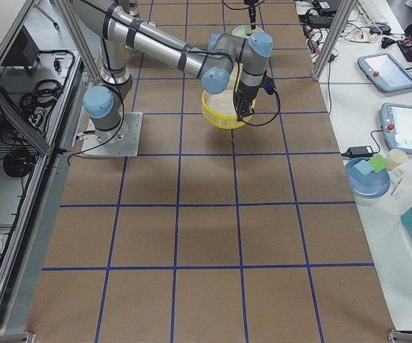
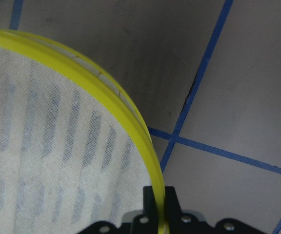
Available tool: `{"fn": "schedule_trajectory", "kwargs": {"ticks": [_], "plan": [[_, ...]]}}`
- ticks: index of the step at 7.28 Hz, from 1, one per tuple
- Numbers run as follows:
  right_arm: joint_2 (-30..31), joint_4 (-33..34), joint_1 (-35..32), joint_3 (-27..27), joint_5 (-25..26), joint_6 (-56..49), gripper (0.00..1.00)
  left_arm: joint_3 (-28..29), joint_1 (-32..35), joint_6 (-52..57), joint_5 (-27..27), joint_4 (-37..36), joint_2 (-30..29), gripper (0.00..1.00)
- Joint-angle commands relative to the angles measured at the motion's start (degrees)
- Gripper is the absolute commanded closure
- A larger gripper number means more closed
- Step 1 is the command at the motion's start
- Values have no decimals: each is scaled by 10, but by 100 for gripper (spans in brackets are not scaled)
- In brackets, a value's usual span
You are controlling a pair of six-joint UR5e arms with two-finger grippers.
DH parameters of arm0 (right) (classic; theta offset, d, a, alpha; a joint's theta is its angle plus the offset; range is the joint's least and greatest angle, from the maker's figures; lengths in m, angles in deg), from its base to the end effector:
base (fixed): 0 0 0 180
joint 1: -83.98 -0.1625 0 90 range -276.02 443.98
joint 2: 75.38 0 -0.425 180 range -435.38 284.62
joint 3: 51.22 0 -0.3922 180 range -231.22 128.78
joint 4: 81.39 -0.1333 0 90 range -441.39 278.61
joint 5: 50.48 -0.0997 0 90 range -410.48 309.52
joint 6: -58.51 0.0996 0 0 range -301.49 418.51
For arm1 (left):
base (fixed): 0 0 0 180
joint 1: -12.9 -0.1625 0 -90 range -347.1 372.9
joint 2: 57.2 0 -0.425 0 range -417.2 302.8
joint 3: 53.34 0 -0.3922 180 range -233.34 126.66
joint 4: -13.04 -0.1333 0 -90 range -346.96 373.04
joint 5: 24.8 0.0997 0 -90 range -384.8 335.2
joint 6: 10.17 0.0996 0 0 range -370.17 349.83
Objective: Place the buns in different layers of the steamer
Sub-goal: 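Carry the white bun with the left gripper into the lower steamer tier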
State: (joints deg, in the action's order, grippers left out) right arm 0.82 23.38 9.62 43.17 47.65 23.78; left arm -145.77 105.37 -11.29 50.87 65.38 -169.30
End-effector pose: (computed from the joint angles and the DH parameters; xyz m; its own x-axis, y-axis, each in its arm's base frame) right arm -0.0382 -0.5787 0.3484 -0.9386 -0.3350 0.0820 -0.3232 0.9374 0.1295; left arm -0.1852 -0.6283 0.3221 -0.9662 0.0789 0.2454 0.0231 0.9747 -0.2224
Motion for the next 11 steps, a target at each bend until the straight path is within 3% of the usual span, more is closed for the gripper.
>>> {"fn": "schedule_trajectory", "kwargs": {"ticks": [1, 6, 7, 8, 9, 11], "plan": [[0, 0, 0, 0, -1, 0, 100, -18, 51, -33, -60, -5, -6, 100], [0, 0, 0, 1, -4, 3, 100, -43, 106, -38, -76, -7, -37, 100], [0, 0, 0, 1, -4, 3, 100, -45, 108, -41, -76, -6, -39, 89], [0, 0, 0, 1, -4, 3, 100, -45, 109, -69, -77, -4, -39, 36], [0, -1, -1, 1, -4, 3, 100, -45, 109, -101, -77, -4, -38, 2], [-1, -2, -3, 2, -6, 12, 100, -42, 109, -107, -75, -6, -30, 0]]}}
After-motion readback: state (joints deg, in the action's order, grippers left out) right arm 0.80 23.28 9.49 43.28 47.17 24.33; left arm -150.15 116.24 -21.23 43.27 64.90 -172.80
